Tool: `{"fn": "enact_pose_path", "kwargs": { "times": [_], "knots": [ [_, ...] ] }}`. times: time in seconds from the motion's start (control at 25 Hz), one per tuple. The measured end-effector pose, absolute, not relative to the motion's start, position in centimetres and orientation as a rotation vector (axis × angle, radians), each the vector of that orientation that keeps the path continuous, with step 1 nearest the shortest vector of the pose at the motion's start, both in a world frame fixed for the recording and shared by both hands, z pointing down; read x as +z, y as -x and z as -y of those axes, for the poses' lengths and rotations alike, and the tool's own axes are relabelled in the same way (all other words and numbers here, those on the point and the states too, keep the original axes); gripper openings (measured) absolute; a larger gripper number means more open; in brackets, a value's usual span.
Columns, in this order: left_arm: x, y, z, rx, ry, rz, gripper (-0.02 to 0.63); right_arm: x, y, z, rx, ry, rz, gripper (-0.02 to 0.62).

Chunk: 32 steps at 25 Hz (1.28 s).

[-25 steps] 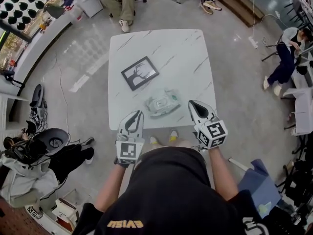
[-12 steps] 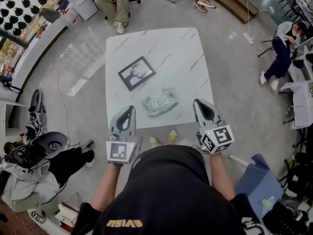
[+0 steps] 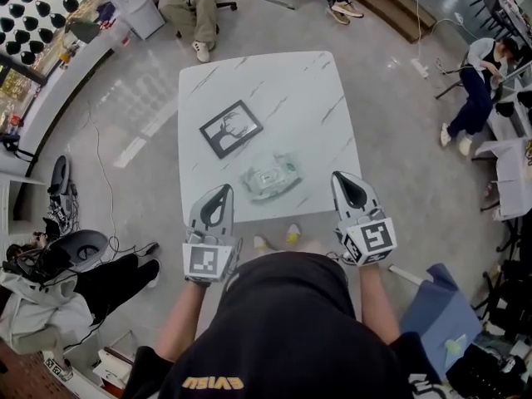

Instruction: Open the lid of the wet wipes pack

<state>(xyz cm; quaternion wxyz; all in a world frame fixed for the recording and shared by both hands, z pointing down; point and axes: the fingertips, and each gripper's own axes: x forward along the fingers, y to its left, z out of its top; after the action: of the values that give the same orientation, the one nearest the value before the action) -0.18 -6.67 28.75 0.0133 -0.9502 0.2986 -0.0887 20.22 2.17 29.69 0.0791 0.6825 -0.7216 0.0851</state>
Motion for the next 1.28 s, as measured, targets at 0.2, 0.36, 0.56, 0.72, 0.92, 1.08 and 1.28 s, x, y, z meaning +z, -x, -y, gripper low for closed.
{"fn": "enact_pose_path", "kwargs": {
  "times": [0.2,0.36,0.56,0.72,0.92,1.08,1.28],
  "knots": [
    [28.7,0.5,6.7,-0.274,2.965,-0.940,0.017,29.1,-20.6,-2.0,0.229,-2.047,2.154,0.002],
    [29.3,0.9,7.3,-0.283,2.963,-0.973,0.017,28.8,-21.2,-1.7,0.273,-2.088,2.181,0.002],
    [29.1,0.7,7.3,-0.282,2.967,-0.980,0.017,28.5,-21.1,-1.7,0.235,-2.069,2.166,0.002],
    [28.3,0.4,7.3,-0.258,2.967,-0.973,0.017,28.6,-20.8,-1.5,0.227,-2.060,2.168,0.002],
    [28.0,-0.1,7.2,-0.247,2.970,-0.957,0.017,28.7,-21.0,-1.4,0.227,-2.055,2.164,0.002],
    [28.2,-0.1,7.1,-0.261,2.973,-0.953,0.017,28.6,-21.0,-1.5,0.216,-2.046,2.160,0.002],
    [28.1,-0.4,6.9,-0.254,2.981,-0.949,0.017,28.4,-20.9,-1.6,0.204,-2.034,2.157,0.002]
  ]
}}
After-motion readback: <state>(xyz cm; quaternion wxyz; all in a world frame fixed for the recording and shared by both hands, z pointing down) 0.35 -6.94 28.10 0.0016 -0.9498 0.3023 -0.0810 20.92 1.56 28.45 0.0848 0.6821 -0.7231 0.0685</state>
